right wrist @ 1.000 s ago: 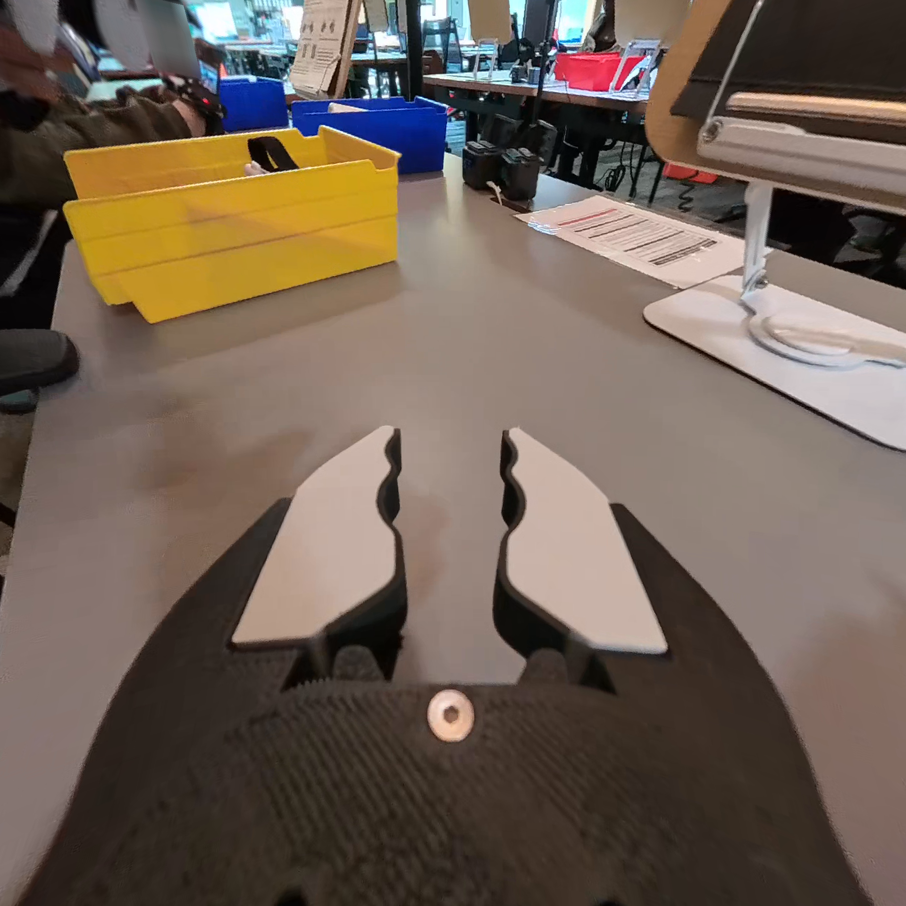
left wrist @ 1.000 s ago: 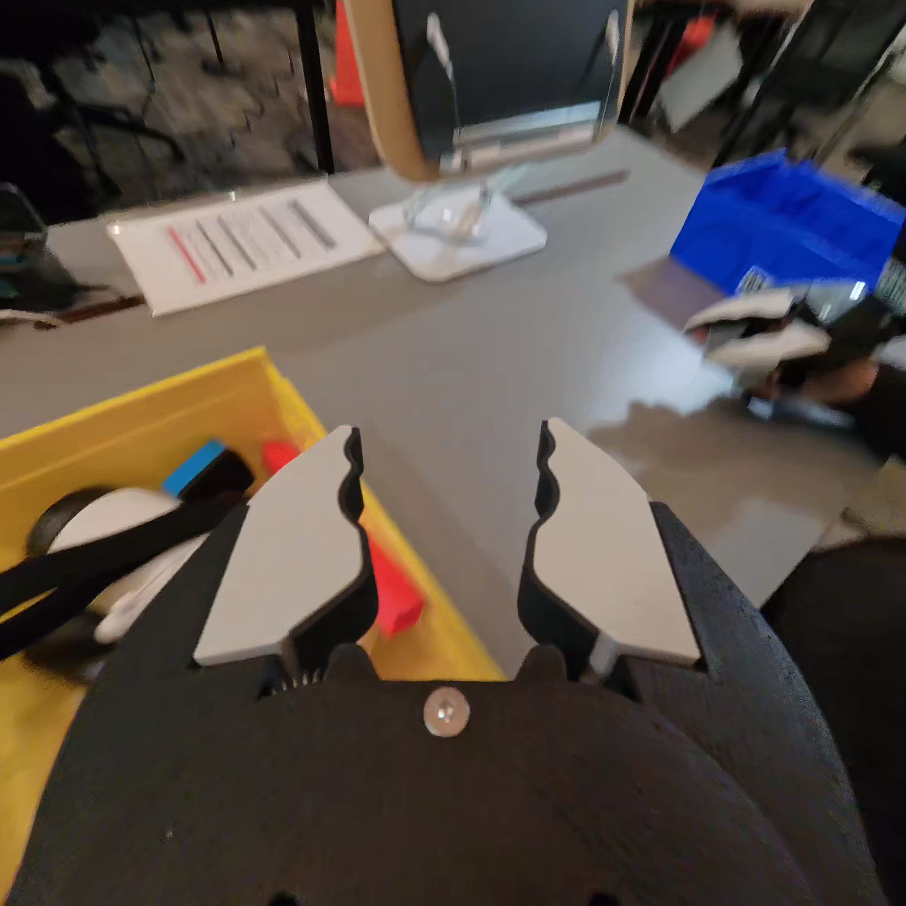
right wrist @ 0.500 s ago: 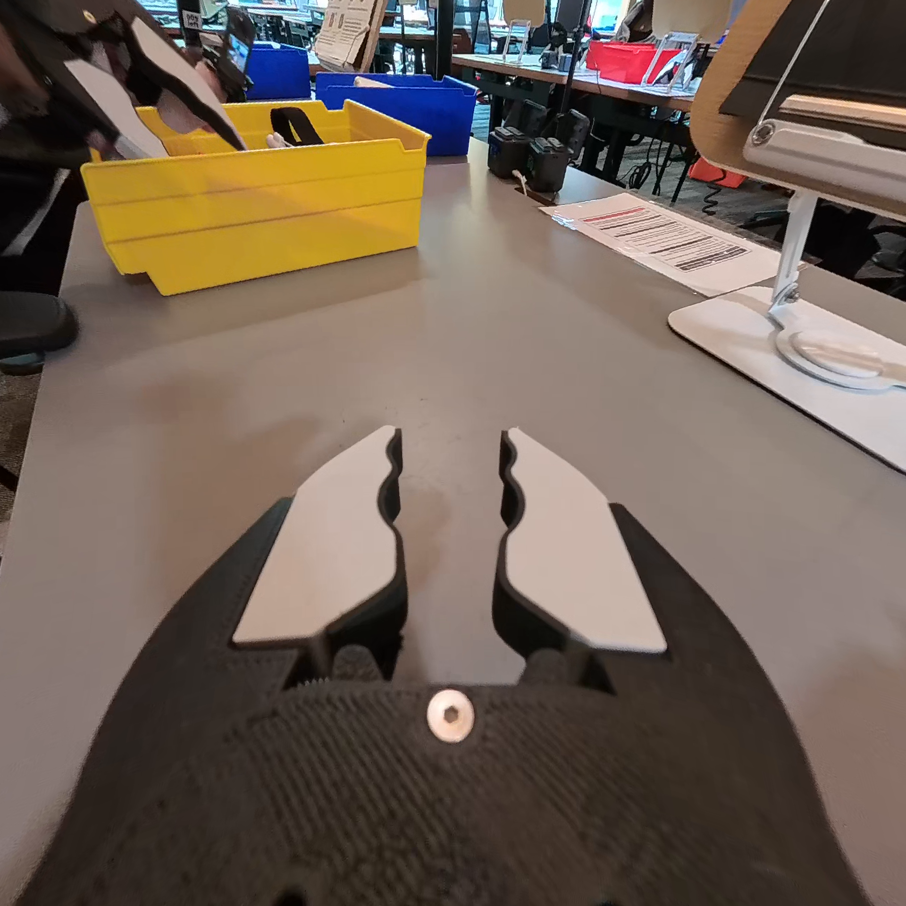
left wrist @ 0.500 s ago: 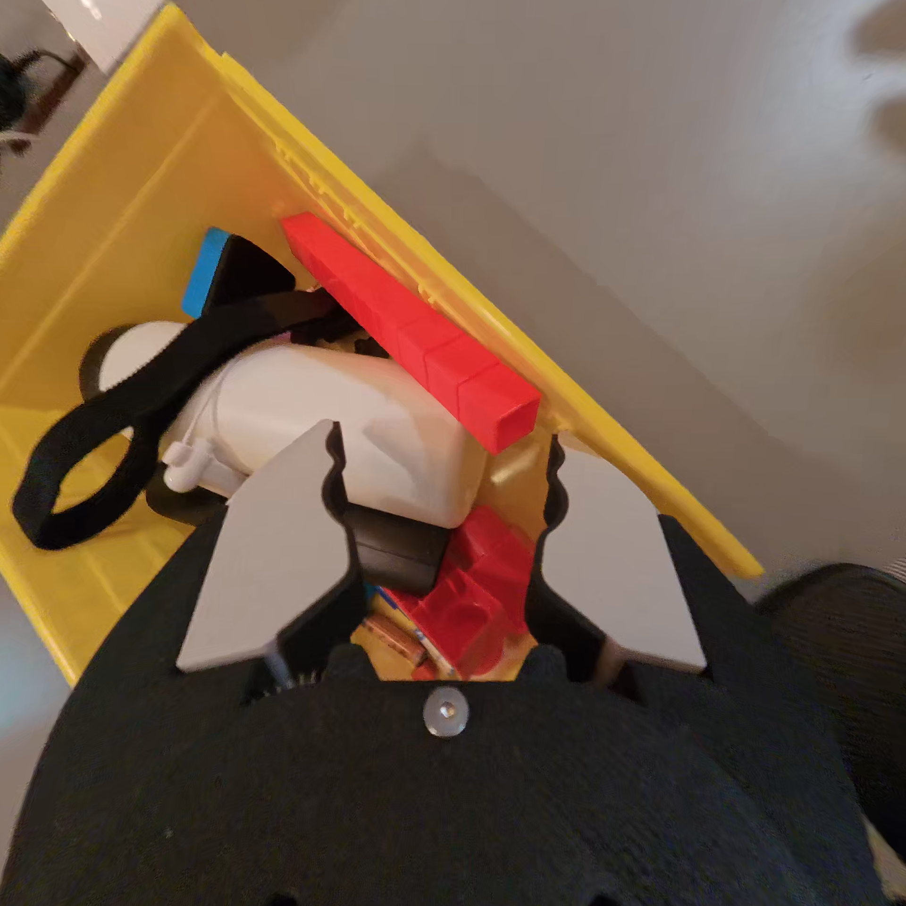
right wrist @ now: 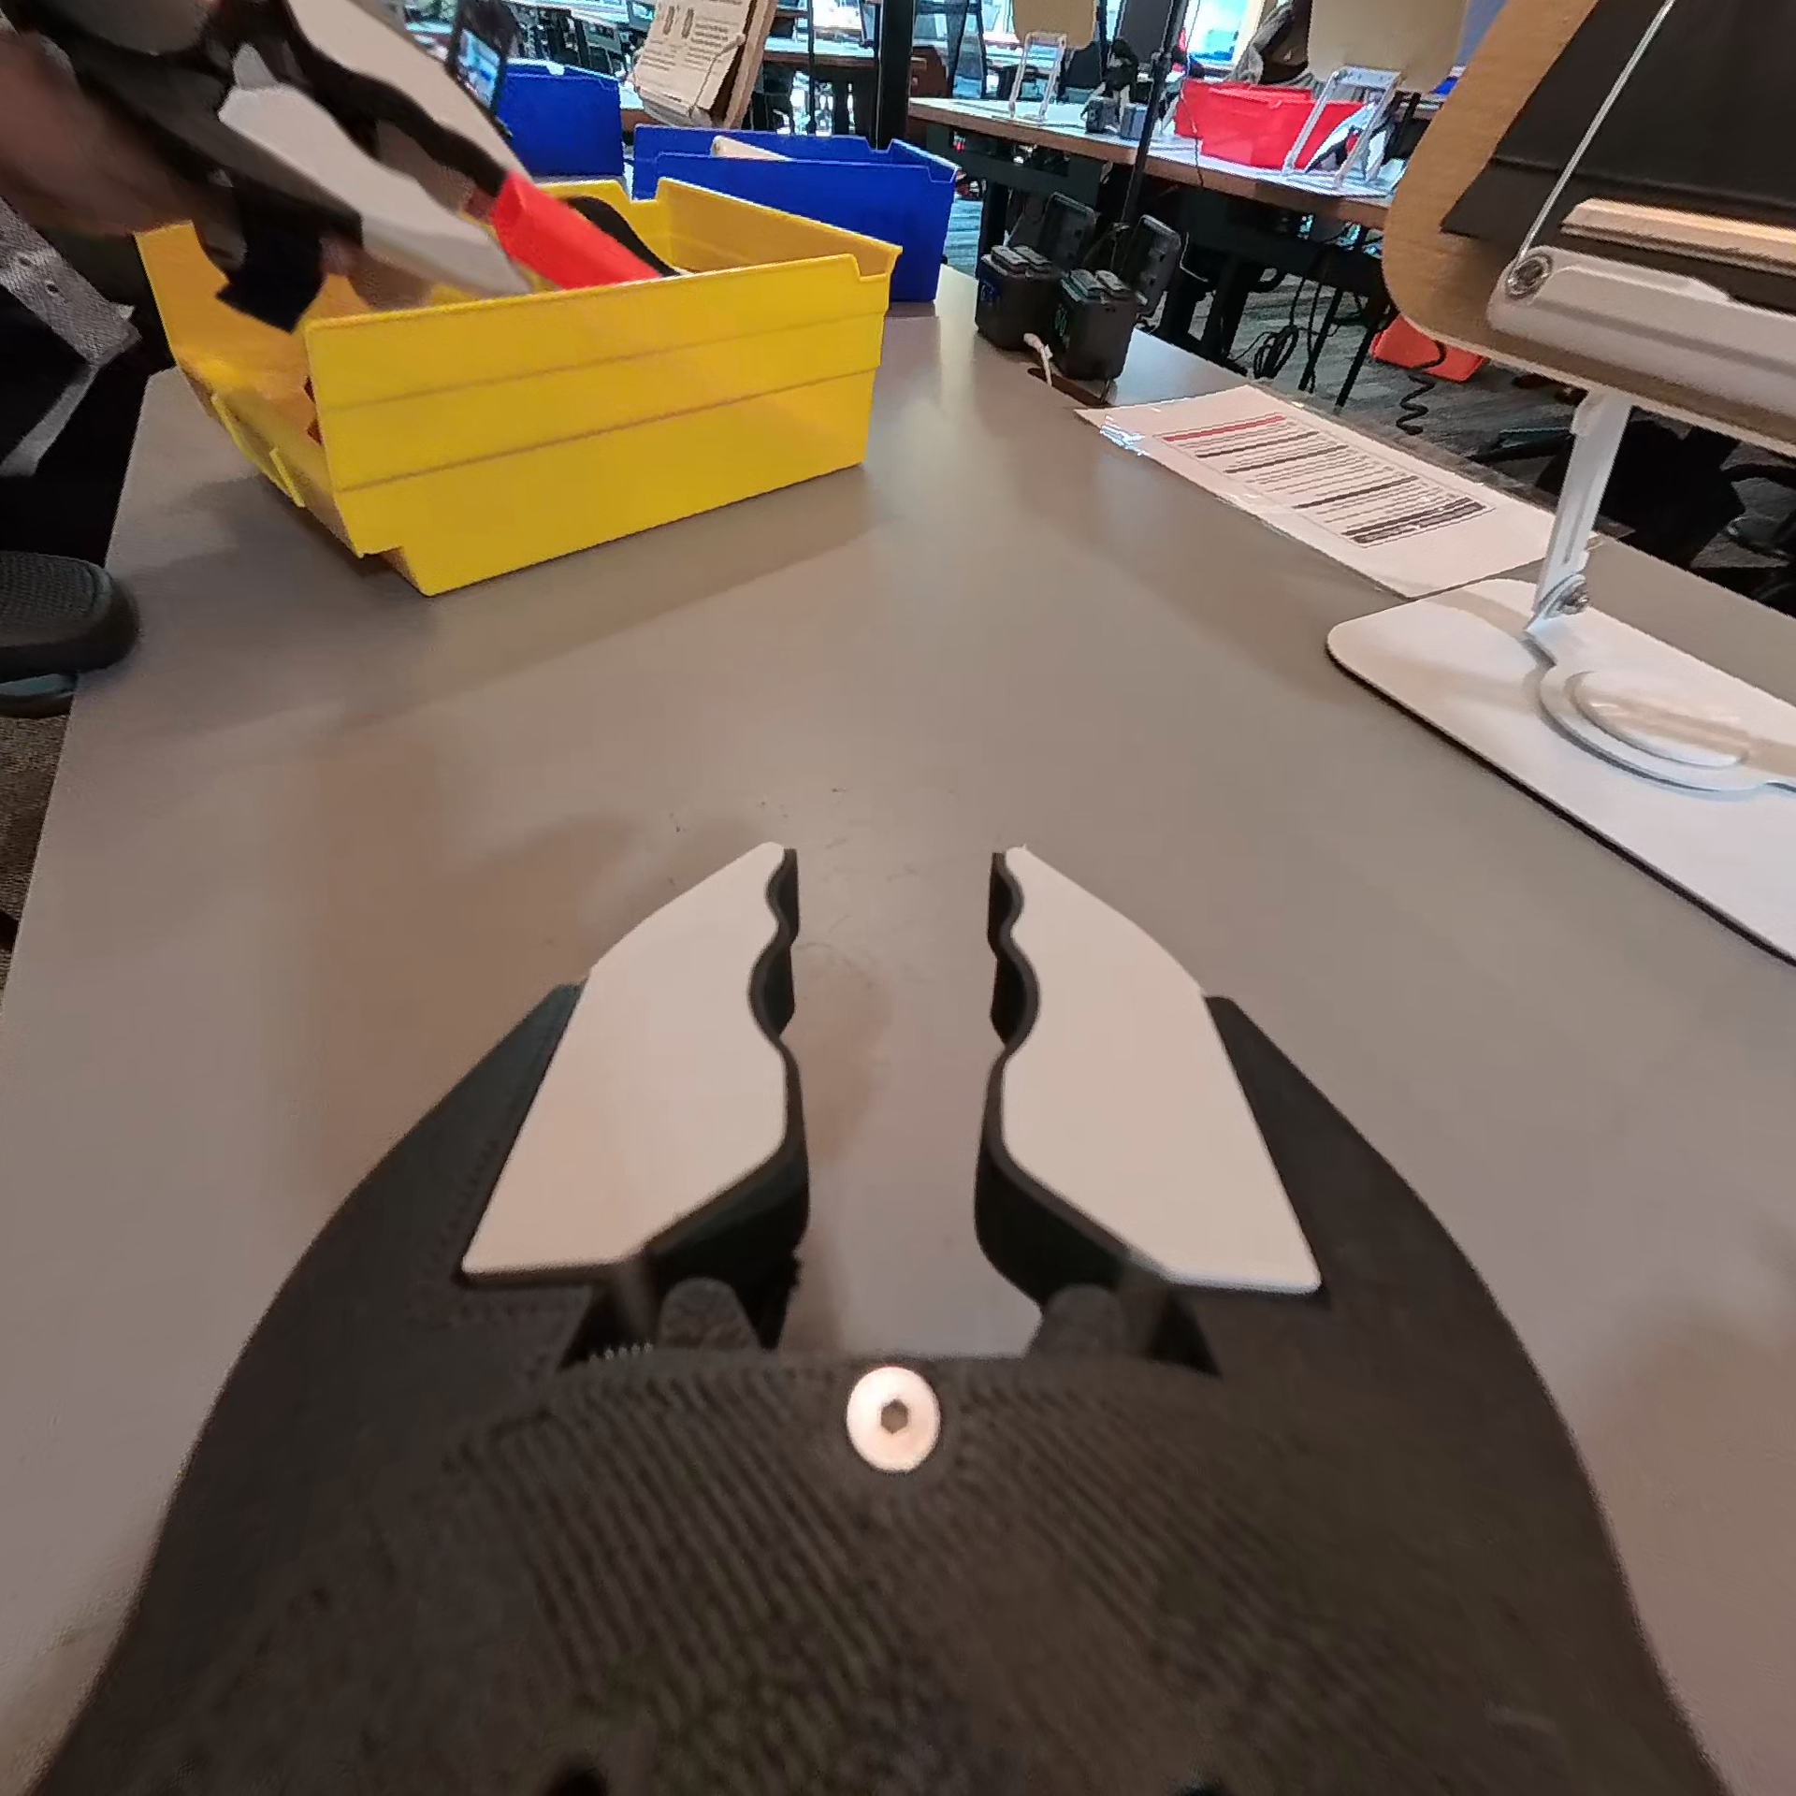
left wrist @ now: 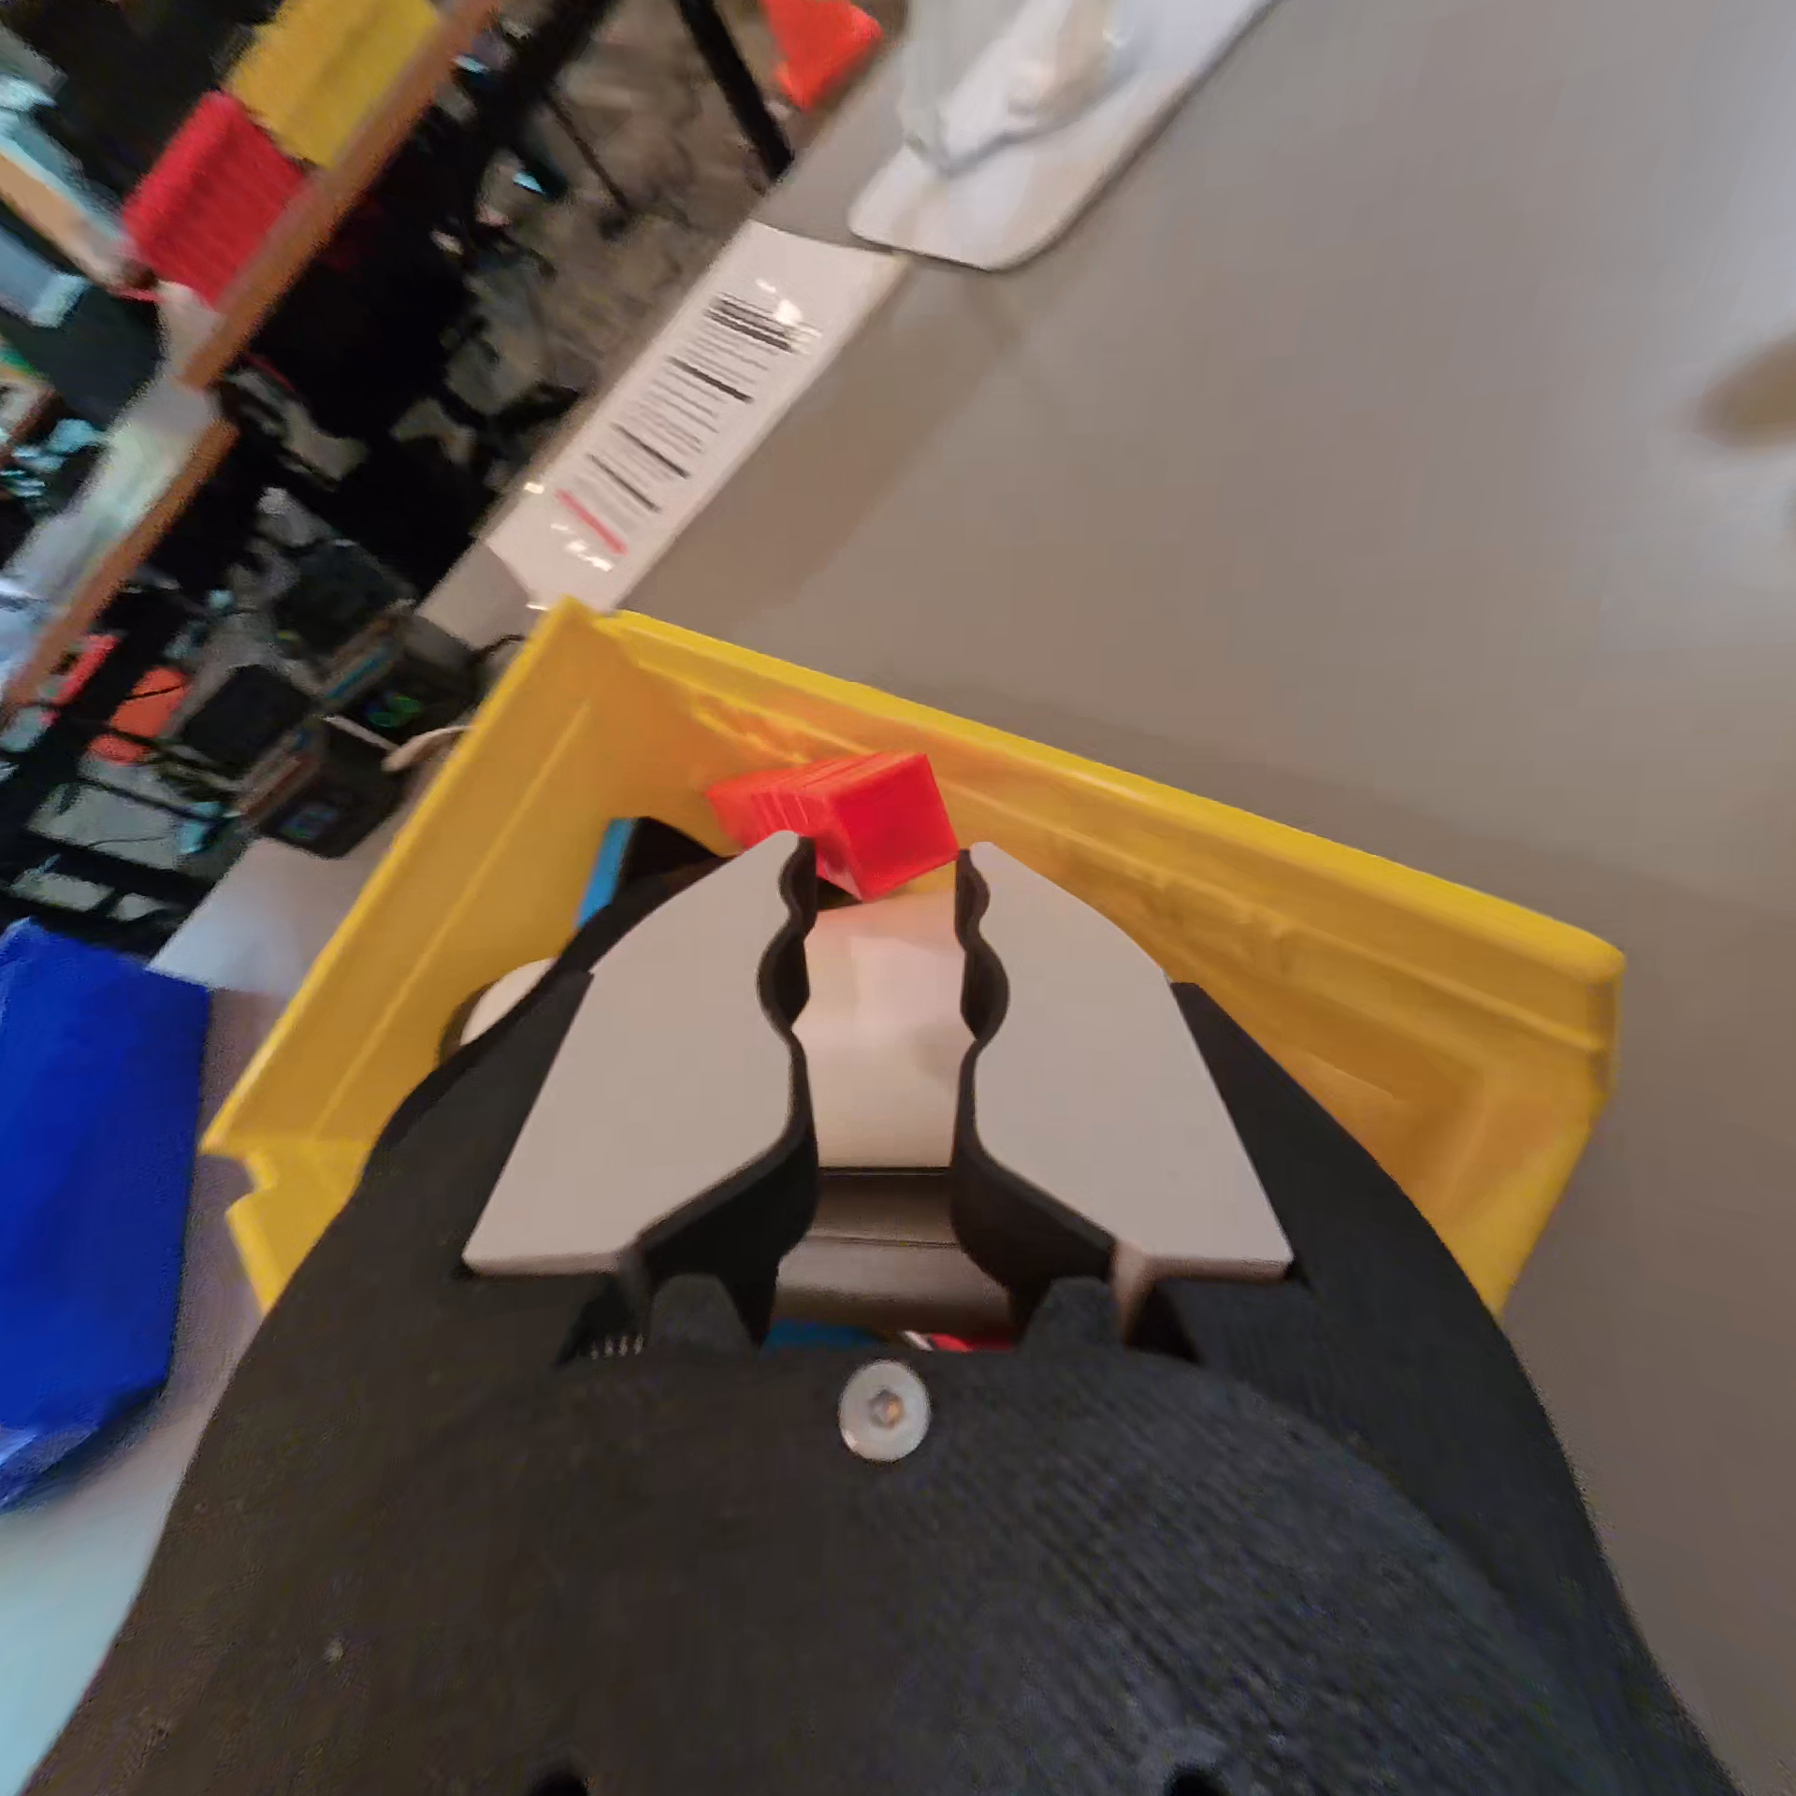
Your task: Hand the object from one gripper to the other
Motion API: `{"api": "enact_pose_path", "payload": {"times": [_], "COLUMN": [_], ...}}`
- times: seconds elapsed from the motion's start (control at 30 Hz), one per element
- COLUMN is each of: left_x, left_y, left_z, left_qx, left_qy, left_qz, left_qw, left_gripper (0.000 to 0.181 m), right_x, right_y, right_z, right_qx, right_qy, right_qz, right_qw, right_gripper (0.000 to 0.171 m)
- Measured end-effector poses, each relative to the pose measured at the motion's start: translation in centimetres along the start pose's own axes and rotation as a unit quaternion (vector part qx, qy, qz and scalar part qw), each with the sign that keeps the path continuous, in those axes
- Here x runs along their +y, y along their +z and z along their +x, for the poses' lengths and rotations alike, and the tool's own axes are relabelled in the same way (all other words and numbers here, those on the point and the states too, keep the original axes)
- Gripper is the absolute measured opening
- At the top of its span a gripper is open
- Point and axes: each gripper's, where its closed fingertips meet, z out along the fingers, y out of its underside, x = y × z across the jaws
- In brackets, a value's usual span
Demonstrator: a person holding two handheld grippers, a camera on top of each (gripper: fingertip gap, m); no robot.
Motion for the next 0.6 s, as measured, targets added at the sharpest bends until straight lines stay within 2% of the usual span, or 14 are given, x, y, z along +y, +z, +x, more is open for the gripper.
{"api": "enact_pose_path", "payload": {"times": [0.03, 0.17, 0.23, 0.3, 0.33, 0.43, 0.47, 0.6], "left_x": [-0.1, 1.7, 3.3, 4.3, 4.5, 4.7, 4.7, 4.3], "left_y": [-0.5, -1.5, -1.4, -1.0, -0.7, -0.2, -0.1, 0.4], "left_z": [-1.1, -5.2, -6.3, -6.3, -6.1, -5.4, -5.3, -4.8], "left_qx": [-0.024, -0.122, -0.152, -0.155, -0.15, -0.133, -0.131, -0.123], "left_qy": [-0.015, -0.08, -0.097, -0.108, -0.11, -0.105, -0.103, -0.107], "left_qz": [0.009, -0.011, -0.043, -0.064, -0.068, -0.078, -0.079, -0.077], "left_qw": [1.0, 0.989, 0.983, 0.98, 0.98, 0.983, 0.983, 0.984], "left_gripper": [0.025, 0.025, 0.041, 0.057, 0.055, 0.031, 0.032, 0.055], "right_x": [0.0, 0.0, 0.0, 0.0, 0.0, 0.1, 0.2, 0.2], "right_y": [0.0, 0.0, 0.0, 0.1, 0.1, 0.1, 0.1, 0.1], "right_z": [0.0, 0.0, -0.1, -0.1, -0.1, -0.1, -0.2, -0.2], "right_qx": [0.0, -0.001, -0.001, 0.0, 0.0, 0.0, 0.0, -0.001], "right_qy": [0.0, 0.001, 0.0, -0.003, -0.004, -0.007, -0.008, -0.01], "right_qz": [0.0, 0.0, 0.0, -0.002, -0.002, -0.005, -0.005, -0.007], "right_qw": [1.0, 1.0, 1.0, 1.0, 1.0, 1.0, 1.0, 1.0], "right_gripper": [0.038, 0.038, 0.037, 0.037, 0.037, 0.037, 0.037, 0.037]}}
